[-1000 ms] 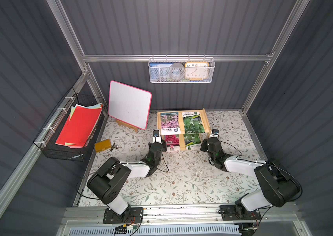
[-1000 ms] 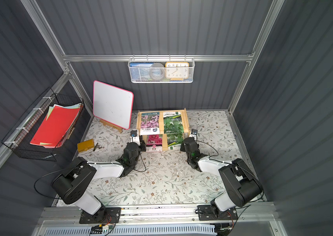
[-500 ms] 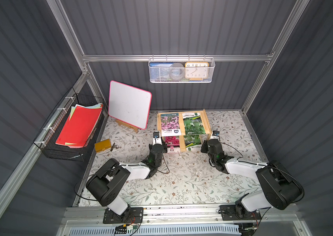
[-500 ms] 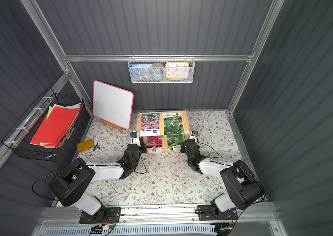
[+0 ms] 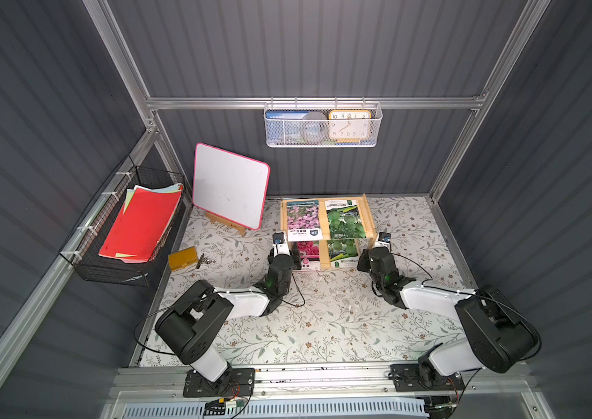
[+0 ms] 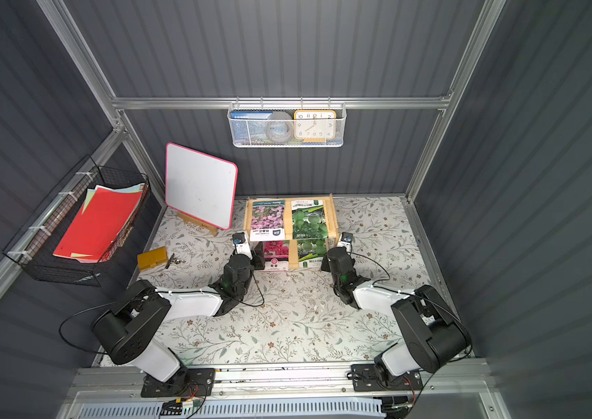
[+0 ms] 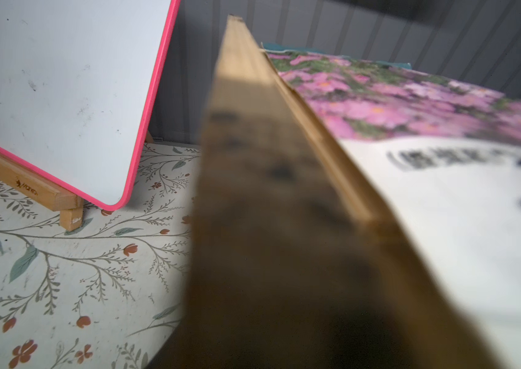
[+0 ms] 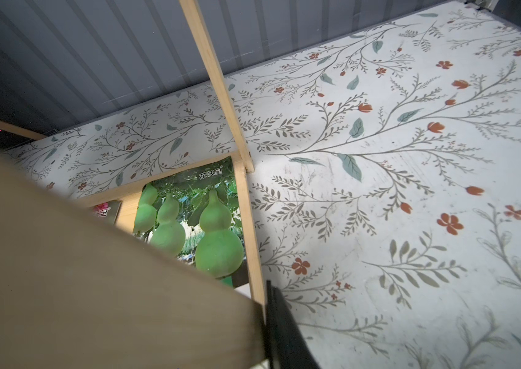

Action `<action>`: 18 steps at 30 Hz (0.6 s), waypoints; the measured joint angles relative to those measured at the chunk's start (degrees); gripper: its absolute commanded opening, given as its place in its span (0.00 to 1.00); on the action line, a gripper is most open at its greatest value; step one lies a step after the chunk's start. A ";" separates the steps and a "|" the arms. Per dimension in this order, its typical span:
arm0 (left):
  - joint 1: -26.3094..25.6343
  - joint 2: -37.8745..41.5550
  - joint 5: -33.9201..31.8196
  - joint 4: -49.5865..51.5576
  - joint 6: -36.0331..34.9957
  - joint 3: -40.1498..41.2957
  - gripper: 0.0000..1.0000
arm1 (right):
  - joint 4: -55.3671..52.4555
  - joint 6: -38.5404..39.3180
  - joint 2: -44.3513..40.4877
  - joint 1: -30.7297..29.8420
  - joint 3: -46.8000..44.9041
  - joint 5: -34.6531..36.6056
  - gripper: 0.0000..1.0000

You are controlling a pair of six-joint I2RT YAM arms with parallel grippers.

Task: Take the seed bag off the shelf
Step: Move the shelf to the center of the board.

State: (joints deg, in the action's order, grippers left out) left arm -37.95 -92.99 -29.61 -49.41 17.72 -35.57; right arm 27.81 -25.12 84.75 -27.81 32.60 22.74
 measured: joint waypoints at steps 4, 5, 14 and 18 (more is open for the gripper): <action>-0.07 0.42 0.83 0.81 0.09 0.00 0.62 | -0.87 -0.85 -0.11 0.00 -0.15 -0.94 0.37; -0.04 0.68 1.05 1.25 0.09 0.00 0.63 | -1.84 -1.29 0.00 -0.15 -0.55 -1.51 0.42; -0.37 3.91 3.37 7.98 0.70 0.13 0.84 | -8.61 -2.34 -0.46 -0.59 -2.34 -5.42 0.73; -0.44 5.55 4.15 10.73 1.57 0.48 1.00 | -10.34 -2.12 -2.49 -0.59 -2.34 -6.45 0.81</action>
State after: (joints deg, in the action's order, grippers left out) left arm -38.39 -87.44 -25.45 -38.68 19.29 -35.09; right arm 17.47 -27.24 82.26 -28.40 30.26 16.29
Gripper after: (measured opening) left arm 0.989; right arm 0.777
